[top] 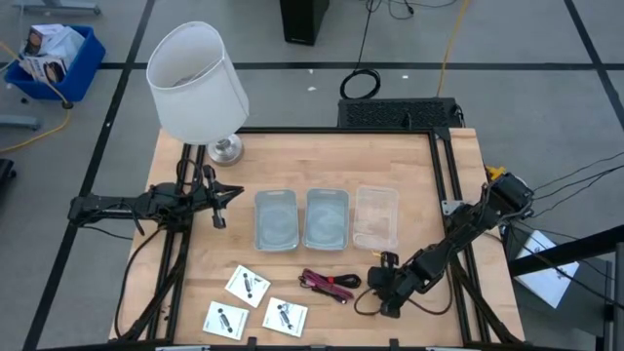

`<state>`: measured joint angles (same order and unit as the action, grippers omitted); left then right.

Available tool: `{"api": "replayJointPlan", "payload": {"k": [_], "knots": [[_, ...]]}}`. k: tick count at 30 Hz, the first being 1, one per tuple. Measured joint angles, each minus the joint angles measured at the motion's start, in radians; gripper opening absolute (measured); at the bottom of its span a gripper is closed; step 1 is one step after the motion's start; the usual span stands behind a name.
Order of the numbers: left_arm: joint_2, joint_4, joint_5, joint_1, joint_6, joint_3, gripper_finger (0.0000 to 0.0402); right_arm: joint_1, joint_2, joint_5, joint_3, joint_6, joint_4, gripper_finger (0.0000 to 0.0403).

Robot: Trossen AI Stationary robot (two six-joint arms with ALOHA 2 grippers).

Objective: Pick and place items into bin
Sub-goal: Put the white charger adapter into the transparent bin

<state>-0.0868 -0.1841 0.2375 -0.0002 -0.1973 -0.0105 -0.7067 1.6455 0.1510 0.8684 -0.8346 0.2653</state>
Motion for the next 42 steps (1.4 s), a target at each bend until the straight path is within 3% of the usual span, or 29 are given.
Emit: {"api": "replayJointPlan", "payload": {"k": [8, 15, 20, 26, 37, 42], "knots": [[0.0, 0.0, 0.0, 0.0, 0.043, 0.0, 0.0035, 0.031, -0.112, 0.04, 0.048, 0.155, 0.005, 0.0088], [0.0, 0.0, 0.0, 0.0, 0.046, 0.0, 0.0035, 0.117, -0.216, 0.238, 0.188, 0.417, 0.188, 0.0088], [0.0, 0.0, 0.0, 0.0, 0.046, 0.0, 0.0035, 0.208, -0.303, 0.398, 0.235, 0.454, 0.401, 0.0088], [0.0, 0.001, 0.0, 0.0, 0.046, 0.0, 0.0035, 0.335, -0.341, 0.388, 0.191, 0.409, 0.513, 0.0088], [0.0, 0.001, 0.0, 0.0, 0.045, 0.0, 0.0035, 0.463, -0.338, 0.237, -0.075, 0.443, 0.242, 0.0088], [0.0, 0.001, 0.0, 0.0, 0.045, 0.0, 0.0035, 0.488, -0.338, 0.212, -0.139, 0.428, 0.197, 0.0088]]}}
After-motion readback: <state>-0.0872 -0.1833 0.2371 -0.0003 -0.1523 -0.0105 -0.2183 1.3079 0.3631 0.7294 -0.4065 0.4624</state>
